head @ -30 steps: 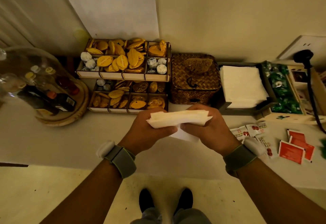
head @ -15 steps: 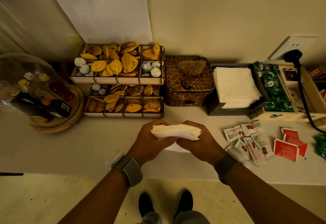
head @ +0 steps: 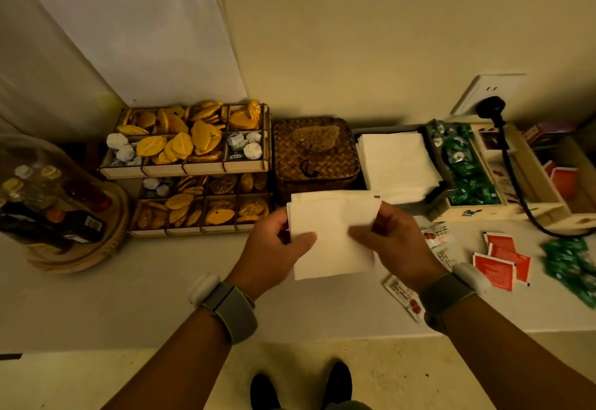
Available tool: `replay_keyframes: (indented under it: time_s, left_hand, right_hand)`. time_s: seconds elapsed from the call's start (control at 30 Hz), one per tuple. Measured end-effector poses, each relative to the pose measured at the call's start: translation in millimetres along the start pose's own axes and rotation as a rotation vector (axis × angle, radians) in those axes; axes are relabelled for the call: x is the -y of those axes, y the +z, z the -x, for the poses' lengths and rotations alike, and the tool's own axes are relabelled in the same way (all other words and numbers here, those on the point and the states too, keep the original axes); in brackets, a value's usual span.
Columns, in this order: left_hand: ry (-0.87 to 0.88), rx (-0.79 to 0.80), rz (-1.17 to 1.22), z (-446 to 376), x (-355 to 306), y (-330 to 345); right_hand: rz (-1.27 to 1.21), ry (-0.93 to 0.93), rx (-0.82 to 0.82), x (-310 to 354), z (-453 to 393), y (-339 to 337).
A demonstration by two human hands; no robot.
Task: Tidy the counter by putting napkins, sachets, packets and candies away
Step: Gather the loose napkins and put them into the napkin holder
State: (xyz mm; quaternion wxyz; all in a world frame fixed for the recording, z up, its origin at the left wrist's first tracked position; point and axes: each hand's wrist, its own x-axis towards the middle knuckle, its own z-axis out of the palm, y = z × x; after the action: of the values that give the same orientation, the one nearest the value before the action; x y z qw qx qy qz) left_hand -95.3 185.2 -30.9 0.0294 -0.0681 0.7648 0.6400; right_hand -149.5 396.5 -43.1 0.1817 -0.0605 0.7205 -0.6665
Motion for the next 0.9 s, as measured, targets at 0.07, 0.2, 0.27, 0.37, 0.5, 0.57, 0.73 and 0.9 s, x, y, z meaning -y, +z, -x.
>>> replay_keyframes:
  time_s: [0.07,0.2,0.27,0.37,0.5,0.57,0.73,0.9]
  left_hand:
    - [0.018,-0.011,-0.020,-7,-7,11]
    - [0.058,-0.039,-0.085,-26,-21,32]
    - [0.097,-0.057,-0.131,-37,-32,44]
    - [0.137,-0.122,-0.199,-55,-49,58]
    - [0.134,-0.183,-0.259,-78,-67,70]
    - [0.119,-0.194,-0.311,-91,-73,73]
    - [0.117,-0.176,-0.476,-123,-87,87]
    - [0.048,-0.076,-0.663,-141,-90,96]
  right_hand:
    - [-0.024,-0.026,-0.046,7,-3,-14]
    - [-0.054,-0.063,-0.106,23,-11,-42]
    - [-0.023,-0.080,-0.120,33,-14,-58]
    - [0.063,-0.060,-0.154,44,-23,-80]
    - [0.186,-0.021,-0.224,55,-40,-100]
    - [0.276,-0.028,-0.262,60,-50,-106]
    - [0.479,-0.066,-0.309,69,-75,-122]
    - [0.720,-0.120,-0.356,65,-93,-120]
